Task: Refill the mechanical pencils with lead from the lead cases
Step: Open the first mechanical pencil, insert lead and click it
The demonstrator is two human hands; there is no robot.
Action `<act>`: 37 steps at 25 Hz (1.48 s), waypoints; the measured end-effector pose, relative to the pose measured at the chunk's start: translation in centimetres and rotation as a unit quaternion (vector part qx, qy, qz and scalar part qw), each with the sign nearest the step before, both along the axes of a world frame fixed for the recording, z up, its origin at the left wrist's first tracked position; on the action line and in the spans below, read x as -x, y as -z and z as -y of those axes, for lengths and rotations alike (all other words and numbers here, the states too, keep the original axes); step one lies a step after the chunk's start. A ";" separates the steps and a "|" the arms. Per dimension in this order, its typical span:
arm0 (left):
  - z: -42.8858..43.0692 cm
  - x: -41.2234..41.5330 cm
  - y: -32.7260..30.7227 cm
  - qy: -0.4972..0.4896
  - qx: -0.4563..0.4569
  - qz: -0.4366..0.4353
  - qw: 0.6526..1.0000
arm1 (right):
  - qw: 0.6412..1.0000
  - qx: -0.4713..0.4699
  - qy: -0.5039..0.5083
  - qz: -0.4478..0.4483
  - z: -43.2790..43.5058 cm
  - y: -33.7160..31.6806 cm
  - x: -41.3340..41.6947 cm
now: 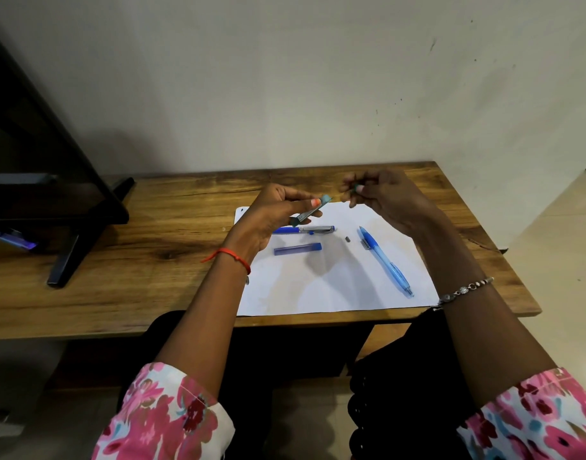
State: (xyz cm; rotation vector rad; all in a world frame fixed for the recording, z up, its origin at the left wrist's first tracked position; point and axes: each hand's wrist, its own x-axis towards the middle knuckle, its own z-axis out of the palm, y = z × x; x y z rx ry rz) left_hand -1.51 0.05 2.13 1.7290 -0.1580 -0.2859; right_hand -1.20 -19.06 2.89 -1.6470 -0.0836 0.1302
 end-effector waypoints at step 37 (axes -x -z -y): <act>0.5 0.5 -0.1 0.019 0.095 -0.108 0.989 | 0.995 0.009 -0.012 0.099 -0.6 -0.2 0.3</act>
